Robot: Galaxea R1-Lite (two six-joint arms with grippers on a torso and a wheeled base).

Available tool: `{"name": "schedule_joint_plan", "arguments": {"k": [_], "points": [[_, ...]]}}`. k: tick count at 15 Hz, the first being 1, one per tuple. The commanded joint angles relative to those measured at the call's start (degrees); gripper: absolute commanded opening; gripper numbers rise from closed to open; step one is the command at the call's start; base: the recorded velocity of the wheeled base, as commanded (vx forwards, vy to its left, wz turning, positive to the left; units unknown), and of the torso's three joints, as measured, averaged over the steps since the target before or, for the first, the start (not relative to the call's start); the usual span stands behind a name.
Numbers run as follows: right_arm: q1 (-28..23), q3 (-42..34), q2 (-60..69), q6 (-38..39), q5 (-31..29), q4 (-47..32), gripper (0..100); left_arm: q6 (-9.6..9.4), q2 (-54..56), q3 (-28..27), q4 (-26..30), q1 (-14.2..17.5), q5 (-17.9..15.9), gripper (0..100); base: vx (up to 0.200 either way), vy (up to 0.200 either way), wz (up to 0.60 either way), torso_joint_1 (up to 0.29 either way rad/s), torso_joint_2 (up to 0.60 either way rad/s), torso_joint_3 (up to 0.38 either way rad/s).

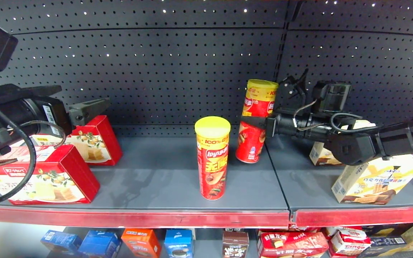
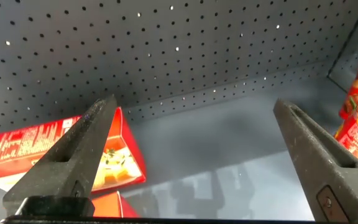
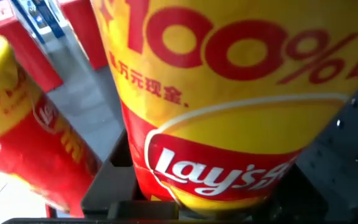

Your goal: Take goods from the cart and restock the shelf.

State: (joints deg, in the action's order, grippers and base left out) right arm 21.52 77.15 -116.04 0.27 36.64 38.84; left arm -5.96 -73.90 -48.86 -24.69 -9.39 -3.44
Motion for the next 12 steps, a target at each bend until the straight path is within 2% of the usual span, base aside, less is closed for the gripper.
{"name": "schedule_joint_plan", "arguments": {"k": [1, 12], "points": [[1.1, 1.9, -1.2, 0.0, -0.2, -0.1, 0, -0.02, -0.6, -0.4, 0.0, 0.0, 0.0, 100, 0.0, 0.0, 0.0, 0.0, 0.0, 0.0], [3.4, 9.8, -7.8, -2.2, -1.0, -3.4, 0, -0.1, -0.6, -0.4, 0.1, 0.0, 0.1, 100, 0.0, 0.0, 0.0, 0.0, 0.0, 0.0]]}}
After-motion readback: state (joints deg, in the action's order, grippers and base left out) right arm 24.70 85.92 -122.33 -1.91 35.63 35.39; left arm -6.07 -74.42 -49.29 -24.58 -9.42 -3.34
